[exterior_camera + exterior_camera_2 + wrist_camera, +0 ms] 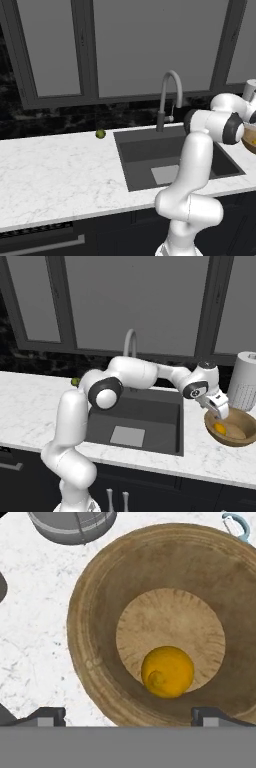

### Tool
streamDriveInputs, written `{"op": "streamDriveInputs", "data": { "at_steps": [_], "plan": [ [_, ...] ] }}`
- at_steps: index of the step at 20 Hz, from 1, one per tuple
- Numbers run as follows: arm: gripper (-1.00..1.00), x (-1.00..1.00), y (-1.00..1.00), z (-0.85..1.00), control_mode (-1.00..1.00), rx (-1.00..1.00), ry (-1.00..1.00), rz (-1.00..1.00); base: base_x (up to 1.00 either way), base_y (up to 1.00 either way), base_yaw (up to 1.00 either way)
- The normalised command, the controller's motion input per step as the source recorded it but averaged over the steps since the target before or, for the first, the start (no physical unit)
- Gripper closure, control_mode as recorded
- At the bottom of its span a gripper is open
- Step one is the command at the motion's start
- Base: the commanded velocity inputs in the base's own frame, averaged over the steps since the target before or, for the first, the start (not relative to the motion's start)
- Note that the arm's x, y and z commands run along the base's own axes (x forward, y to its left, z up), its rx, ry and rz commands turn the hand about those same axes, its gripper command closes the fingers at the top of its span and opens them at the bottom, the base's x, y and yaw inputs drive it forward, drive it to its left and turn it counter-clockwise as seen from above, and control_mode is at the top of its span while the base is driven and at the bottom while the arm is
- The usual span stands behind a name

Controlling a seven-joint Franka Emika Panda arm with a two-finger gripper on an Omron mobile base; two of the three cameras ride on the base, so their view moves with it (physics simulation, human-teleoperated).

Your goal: Pick the lemon from the sink and place it in the bowl. Then pick the bowl and place it in the microwave. Then close the microwave door and press the start button.

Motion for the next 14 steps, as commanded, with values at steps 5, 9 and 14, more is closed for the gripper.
{"op": "streamDriveInputs", "data": {
  "at_steps": [5,9,14],
  "plan": [
    [-1.00,0.00,0.00,-0.17,-1.00,0.00,0.08,0.16,0.00,0.00,0.00],
    [-1.00,0.02,0.00,-0.05,-1.00,0.00,0.11,0.15,0.00,0.00,0.00],
    [-1.00,0.05,0.00,-0.05,-1.00,0.00,0.15,0.13,0.00,0.00,0.00]
  ]
}}
